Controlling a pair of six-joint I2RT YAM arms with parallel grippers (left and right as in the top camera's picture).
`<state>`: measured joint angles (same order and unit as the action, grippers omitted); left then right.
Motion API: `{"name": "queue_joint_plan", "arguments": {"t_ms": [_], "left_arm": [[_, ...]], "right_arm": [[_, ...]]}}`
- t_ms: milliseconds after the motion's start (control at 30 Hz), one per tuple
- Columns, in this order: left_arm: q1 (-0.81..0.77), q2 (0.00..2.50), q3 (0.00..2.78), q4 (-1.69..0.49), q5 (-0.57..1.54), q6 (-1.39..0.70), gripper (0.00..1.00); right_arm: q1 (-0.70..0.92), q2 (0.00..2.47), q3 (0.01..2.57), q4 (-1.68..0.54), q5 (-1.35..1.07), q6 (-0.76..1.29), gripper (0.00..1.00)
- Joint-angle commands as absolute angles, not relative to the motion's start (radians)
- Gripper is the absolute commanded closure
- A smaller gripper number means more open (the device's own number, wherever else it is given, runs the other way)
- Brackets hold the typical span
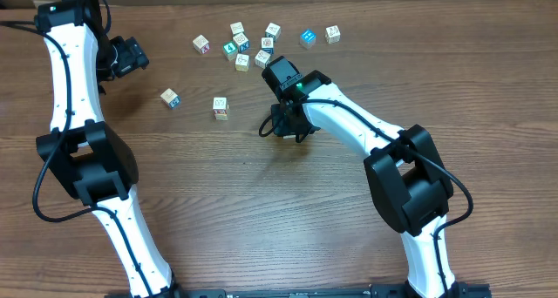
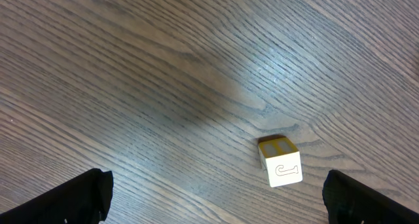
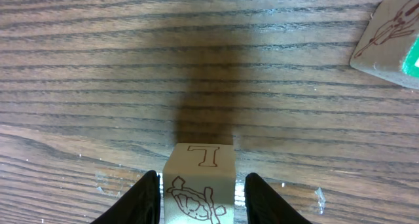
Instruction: Form a tower
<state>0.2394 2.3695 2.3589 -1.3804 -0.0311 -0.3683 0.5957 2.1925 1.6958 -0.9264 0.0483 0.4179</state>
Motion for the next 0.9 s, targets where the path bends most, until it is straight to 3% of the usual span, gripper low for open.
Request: {"name": "queue_joint_plan", "arguments": {"t_ms": [0, 433, 667, 867], "left_arm": [[0.239, 2.35, 2.377, -1.379, -0.033, -0.39, 0.0], [0.239, 2.35, 2.377, -1.379, -0.033, -0.39, 0.01], [0.239, 2.35, 2.377, -1.379, -0.033, -0.39, 0.0], [0.239, 2.35, 2.377, -1.379, -0.033, -0.39, 0.01]], "right_arm": [[0.595, 2.166, 1.687, -0.921, 0.043, 0.419, 0.61], [0.595, 2.166, 1.687, -0.921, 0.042, 0.419, 0.62], [0.595, 2.166, 1.687, -0.921, 0.043, 0.419, 0.56], [0.595, 2.166, 1.687, -0.922, 0.043, 0.419, 0.56]]}}
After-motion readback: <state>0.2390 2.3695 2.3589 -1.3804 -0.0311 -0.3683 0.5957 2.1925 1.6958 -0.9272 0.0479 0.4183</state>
